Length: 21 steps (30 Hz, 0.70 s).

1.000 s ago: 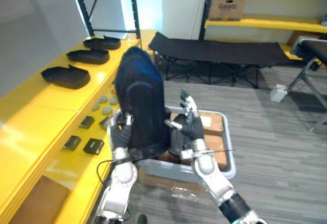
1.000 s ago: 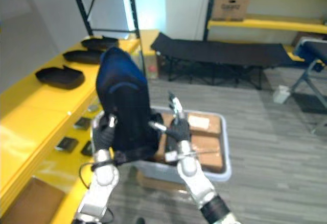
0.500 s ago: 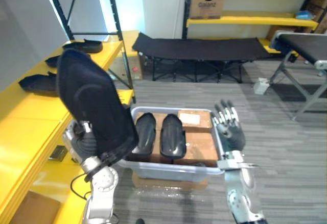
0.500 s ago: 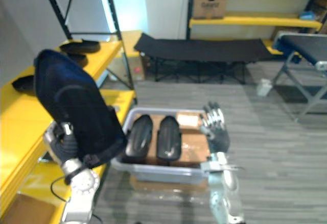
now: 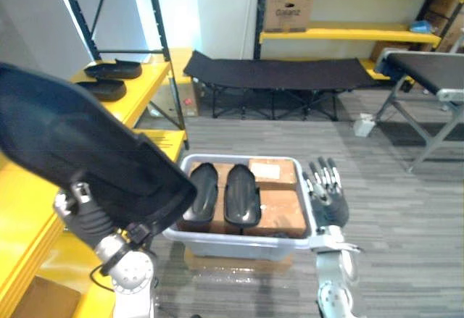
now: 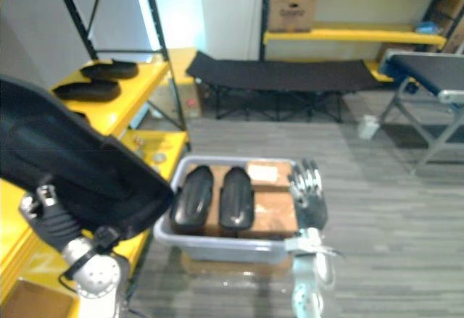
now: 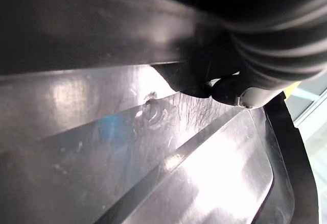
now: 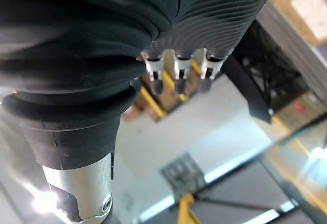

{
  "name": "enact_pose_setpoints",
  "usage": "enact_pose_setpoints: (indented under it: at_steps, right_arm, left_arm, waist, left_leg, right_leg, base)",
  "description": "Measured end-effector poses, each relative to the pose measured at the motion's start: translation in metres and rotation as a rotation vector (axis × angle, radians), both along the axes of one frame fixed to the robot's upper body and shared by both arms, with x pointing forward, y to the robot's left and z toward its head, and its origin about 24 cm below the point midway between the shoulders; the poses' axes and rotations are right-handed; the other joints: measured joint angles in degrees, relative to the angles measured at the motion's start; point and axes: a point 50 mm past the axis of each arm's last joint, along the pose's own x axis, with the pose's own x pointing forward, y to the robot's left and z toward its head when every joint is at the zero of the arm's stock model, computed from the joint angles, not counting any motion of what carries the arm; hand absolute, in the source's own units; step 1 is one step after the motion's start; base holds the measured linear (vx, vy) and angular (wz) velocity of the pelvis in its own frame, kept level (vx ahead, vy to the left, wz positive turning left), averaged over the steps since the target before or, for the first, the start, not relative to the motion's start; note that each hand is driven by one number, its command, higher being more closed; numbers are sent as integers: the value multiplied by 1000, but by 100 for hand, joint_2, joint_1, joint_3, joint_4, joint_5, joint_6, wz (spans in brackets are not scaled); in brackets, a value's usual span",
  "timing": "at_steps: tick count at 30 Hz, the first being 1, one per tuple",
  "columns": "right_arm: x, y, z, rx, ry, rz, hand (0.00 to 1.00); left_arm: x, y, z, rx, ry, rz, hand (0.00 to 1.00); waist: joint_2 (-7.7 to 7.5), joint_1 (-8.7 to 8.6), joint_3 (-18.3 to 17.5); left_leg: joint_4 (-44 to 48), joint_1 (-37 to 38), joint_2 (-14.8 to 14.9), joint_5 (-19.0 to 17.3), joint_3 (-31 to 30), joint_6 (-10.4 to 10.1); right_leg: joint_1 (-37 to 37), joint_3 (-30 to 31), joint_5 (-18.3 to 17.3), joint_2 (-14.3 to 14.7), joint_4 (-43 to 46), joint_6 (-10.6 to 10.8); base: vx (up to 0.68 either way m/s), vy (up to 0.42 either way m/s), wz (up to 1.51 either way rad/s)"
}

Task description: Walk over and take plastic housings, then place them on the shelf

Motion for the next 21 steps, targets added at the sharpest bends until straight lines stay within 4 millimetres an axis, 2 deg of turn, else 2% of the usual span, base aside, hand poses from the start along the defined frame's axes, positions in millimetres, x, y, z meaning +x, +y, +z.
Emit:
enact_pose_setpoints:
  at_steps: [1, 4, 5, 7, 10, 13, 18, 19, 20, 21]
  right_arm:
    - [2, 2, 0, -2, -3, 11, 0]
    - [17, 18, -1, -18, -2, 87, 0]
    - [18, 20, -1, -20, 0, 92, 0]
    - [23, 34, -4, -59, 14, 140, 0]
    - [30, 51, 3, -121, -13, 192, 0]
    - [35, 57, 9, -139, -37, 208, 0]
    - [37, 51, 5, -159, -11, 189, 0]
    - [37, 49, 5, -159, -10, 185, 0]
    - [37, 42, 4, -163, 0, 151, 0]
    - [37, 32, 1, -164, 22, 109, 0]
  left_arm:
    - [-5, 5, 0, 4, 4, 34, 100]
    - [-38, 32, -6, 17, 68, 232, 100]
    - [-41, 34, -7, 20, 74, 244, 100]
    - [-62, 43, -11, 21, 118, 343, 100]
    - [-88, 49, -15, 34, 165, 442, 100]
    - [-97, 54, -12, 39, 134, 475, 100]
    - [-100, 55, -8, 70, 106, 467, 100]
    - [-99, 55, -7, 73, 108, 453, 100]
    - [-94, 54, -7, 73, 103, 405, 100]
    - [-87, 53, -7, 62, 92, 347, 100]
  waist:
    - [-4, 54, -2]
    - [-77, 411, -53]
    - [-91, 436, -62]
    - [-185, 701, -162]
    - [-275, 986, -198]
    - [-275, 1157, -185]
    - [-270, 1186, -117]
    - [-270, 1178, -116]
    - [-272, 1100, -111]
    - [-256, 981, -61]
  left_leg:
    - [8, -41, -5, 23, -58, 13]
    - [13, -208, -108, 94, -545, 29]
    - [12, -208, -124, 93, -603, 30]
    - [13, -288, -221, 93, -891, 32]
    - [14, -337, -296, 92, -1125, 30]
    - [14, -393, -350, 112, -1368, 24]
    - [8, -484, -424, 191, -1615, 71]
    - [-8, -546, -422, 215, -1535, 109]
    - [7, -696, -395, 291, -1196, 216]
    - [15, -789, -378, 422, -813, 348]
  right_leg:
    - [4, -84, -13, 0, 13, -5]
    - [173, -597, -77, -8, 30, 66]
    - [200, -625, -85, -10, 29, 71]
    - [325, -929, -160, -30, 39, 100]
    - [426, -1210, -267, -49, 87, 98]
    - [469, -1410, -383, -65, 201, 69]
    - [602, -1775, -601, -76, 331, 136]
    - [611, -1882, -614, -75, 359, 150]
    - [650, -2188, -622, -73, 373, 168]
    - [768, -2531, -550, -76, 401, 276]
  base:
    - [36, -39, 75]
    - [53, -43, 72]
    - [63, -48, 68]
    - [66, -39, 64]
    - [44, -20, 48]
    - [9, -4, 41]
    - [-34, 0, 39]
    - [-75, -4, 78]
    - [-60, 2, 130]
    - [-37, 31, 148]
